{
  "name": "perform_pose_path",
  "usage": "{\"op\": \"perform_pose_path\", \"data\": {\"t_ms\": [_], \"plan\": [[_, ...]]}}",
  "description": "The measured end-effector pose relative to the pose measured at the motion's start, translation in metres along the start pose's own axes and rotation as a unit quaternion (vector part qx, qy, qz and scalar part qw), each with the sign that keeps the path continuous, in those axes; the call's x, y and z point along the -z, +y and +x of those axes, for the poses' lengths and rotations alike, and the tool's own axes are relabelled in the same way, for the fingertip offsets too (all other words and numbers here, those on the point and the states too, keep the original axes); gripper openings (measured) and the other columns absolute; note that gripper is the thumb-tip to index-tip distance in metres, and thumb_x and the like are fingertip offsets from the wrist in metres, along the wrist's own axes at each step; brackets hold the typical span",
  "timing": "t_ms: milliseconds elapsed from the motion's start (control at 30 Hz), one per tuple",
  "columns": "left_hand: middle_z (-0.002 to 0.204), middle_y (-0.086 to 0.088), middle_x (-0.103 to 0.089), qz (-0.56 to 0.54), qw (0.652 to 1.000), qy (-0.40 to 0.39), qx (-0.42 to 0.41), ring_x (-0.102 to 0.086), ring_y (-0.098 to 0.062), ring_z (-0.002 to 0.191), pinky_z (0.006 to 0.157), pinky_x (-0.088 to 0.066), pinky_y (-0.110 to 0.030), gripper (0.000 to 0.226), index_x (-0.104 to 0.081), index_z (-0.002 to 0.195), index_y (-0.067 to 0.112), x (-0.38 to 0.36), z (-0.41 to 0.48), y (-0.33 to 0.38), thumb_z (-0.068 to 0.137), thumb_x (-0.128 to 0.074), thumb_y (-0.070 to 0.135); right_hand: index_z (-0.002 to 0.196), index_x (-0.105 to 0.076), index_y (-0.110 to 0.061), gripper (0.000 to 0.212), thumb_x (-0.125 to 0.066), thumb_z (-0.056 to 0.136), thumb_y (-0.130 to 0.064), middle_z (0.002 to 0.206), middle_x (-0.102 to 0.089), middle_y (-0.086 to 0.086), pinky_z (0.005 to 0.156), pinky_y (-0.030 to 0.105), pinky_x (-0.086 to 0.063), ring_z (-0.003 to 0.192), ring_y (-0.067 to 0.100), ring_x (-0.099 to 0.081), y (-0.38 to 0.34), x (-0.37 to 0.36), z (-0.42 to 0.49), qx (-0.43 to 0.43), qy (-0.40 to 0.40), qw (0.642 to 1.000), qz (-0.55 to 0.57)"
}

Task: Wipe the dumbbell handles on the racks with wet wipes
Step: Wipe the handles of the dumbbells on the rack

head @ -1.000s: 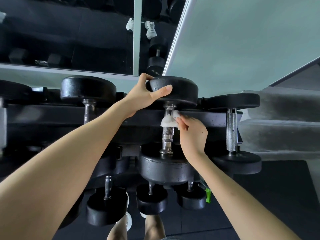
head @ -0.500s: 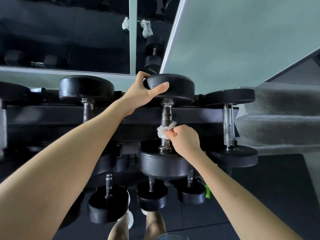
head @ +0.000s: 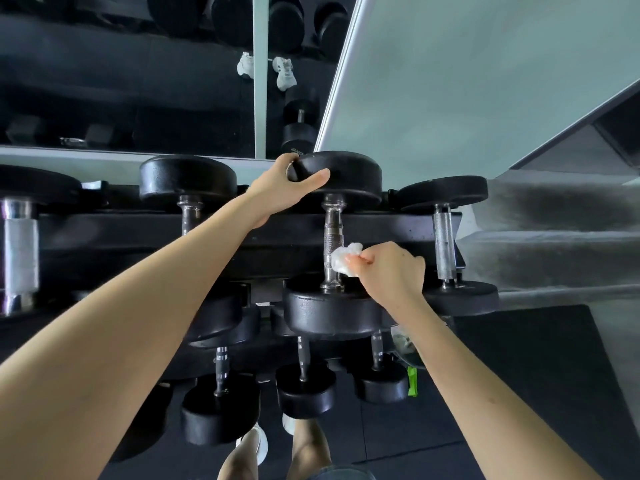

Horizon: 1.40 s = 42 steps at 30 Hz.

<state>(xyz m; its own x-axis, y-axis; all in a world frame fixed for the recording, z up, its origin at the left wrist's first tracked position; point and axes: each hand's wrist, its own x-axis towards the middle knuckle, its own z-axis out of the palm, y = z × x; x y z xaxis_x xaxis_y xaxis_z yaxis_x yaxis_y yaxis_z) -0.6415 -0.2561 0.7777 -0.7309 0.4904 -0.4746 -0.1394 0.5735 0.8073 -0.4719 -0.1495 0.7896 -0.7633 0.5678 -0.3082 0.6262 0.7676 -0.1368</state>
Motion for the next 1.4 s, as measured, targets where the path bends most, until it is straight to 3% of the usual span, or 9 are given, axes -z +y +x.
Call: {"op": "perform_pose_path", "data": {"t_ms": [133, 267, 533, 767, 867, 967, 1167, 1267, 1400], "plan": [[0.118, 0.003, -0.060, 0.003, 0.997, 0.071, -0.027, -0.057, -0.015, 0.106, 0.089, -0.044, -0.028, 0.049, -0.053, 0.124, 0.028, 0.026, -0.030, -0.018, 0.084, -0.058, 0.055, 0.047, -0.036, -0.019, 0.049, -0.056, 0.092, -0.028, 0.046, -0.034, -0.006, 0.054, 0.029, -0.026, 0.056, 0.019, -0.039, -0.008, 0.020, -0.027, 0.061, 0.061, 0.989, 0.119], [0.093, 0.009, -0.066, -0.004, 0.973, 0.204, -0.106, -0.060, -0.006, 0.083, 0.083, -0.047, -0.025, 0.013, -0.066, 0.100, 0.022, 0.058, -0.080, -0.040, 0.090, -0.060, 0.028, 0.078, -0.069, -0.009, 0.021, -0.060, 0.090, -0.024, 0.065, -0.062, -0.001, 0.062, 0.032, -0.040, 0.068, 0.022, -0.054, -0.034, 0.018, -0.048, 0.094, 0.052, 0.967, 0.233], [0.087, 0.008, -0.066, 0.003, 0.933, 0.359, -0.021, -0.060, -0.010, 0.081, 0.065, -0.043, -0.019, 0.017, -0.065, 0.091, 0.029, 0.117, -0.145, -0.104, 0.090, -0.056, 0.015, 0.120, -0.065, -0.027, 0.032, -0.061, 0.091, -0.015, 0.088, -0.067, 0.000, 0.071, 0.013, -0.042, 0.080, 0.010, -0.059, -0.096, -0.028, -0.046, 0.162, -0.014, 0.905, 0.394], [0.092, 0.005, -0.066, 0.038, 0.938, 0.344, -0.026, -0.060, -0.009, 0.085, 0.062, -0.040, -0.017, 0.017, -0.066, 0.094, 0.033, 0.129, -0.136, -0.113, 0.091, -0.056, 0.020, 0.116, -0.068, -0.016, 0.032, -0.049, 0.093, -0.004, 0.081, -0.045, -0.004, 0.066, 0.005, -0.034, 0.074, 0.007, -0.045, -0.159, -0.070, -0.008, 0.213, 0.068, 0.926, 0.305], [0.096, 0.007, -0.066, 0.048, 0.941, 0.333, -0.025, -0.058, -0.006, 0.084, 0.062, -0.038, -0.013, 0.018, -0.067, 0.098, 0.031, 0.135, -0.132, -0.120, 0.090, -0.056, 0.019, 0.096, -0.063, -0.016, 0.014, -0.049, 0.094, -0.019, 0.082, -0.046, -0.004, 0.061, 0.015, -0.033, 0.068, 0.006, -0.043, -0.179, -0.075, -0.002, 0.246, 0.041, 0.945, 0.210], [0.103, 0.008, -0.066, 0.054, 0.951, 0.304, -0.034, -0.057, -0.006, 0.085, 0.066, -0.040, -0.015, 0.023, -0.066, 0.099, 0.030, 0.147, -0.128, -0.129, 0.090, -0.052, 0.014, 0.120, -0.061, -0.014, 0.033, -0.045, 0.091, -0.008, 0.099, -0.043, 0.007, 0.071, 0.022, -0.032, 0.085, 0.016, -0.037, -0.183, -0.092, -0.008, 0.311, 0.032, 0.941, 0.131], [0.108, 0.009, -0.064, 0.092, 0.963, 0.244, -0.065, -0.055, -0.005, 0.084, 0.067, -0.038, -0.012, 0.027, -0.067, 0.102, 0.028, 0.177, -0.113, -0.148, 0.091, -0.048, 0.010, 0.096, -0.068, -0.004, 0.024, -0.045, 0.096, -0.013, 0.075, -0.039, -0.008, 0.063, 0.013, -0.033, 0.070, 0.011, -0.036, -0.217, -0.091, 0.004, 0.168, 0.063, 0.971, 0.159], [0.109, 0.008, -0.063, 0.102, 0.967, 0.213, -0.094, -0.055, -0.006, 0.086, 0.072, -0.039, -0.014, 0.026, -0.068, 0.103, 0.024, 0.190, -0.113, -0.156, 0.092, -0.049, 0.010, 0.113, -0.062, -0.004, 0.028, -0.041, 0.096, -0.010, 0.087, -0.057, 0.004, 0.072, 0.020, -0.038, 0.077, 0.015, -0.048, -0.228, -0.089, -0.009, 0.111, 0.078, 0.973, 0.186], [0.107, 0.011, -0.060, 0.143, 0.967, 0.168, -0.125, -0.056, -0.005, 0.092, 0.073, -0.036, -0.008, 0.028, -0.068, 0.106, 0.024, 0.197, -0.112, -0.159, 0.094, -0.048, 0.010, 0.143, -0.030, -0.006, 0.053, -0.038, 0.091, 0.006, 0.103, -0.061, 0.007, 0.065, 0.024, -0.039, 0.084, 0.021, -0.059, -0.216, -0.093, -0.034, 0.103, 0.065, 0.992, 0.021]]}}
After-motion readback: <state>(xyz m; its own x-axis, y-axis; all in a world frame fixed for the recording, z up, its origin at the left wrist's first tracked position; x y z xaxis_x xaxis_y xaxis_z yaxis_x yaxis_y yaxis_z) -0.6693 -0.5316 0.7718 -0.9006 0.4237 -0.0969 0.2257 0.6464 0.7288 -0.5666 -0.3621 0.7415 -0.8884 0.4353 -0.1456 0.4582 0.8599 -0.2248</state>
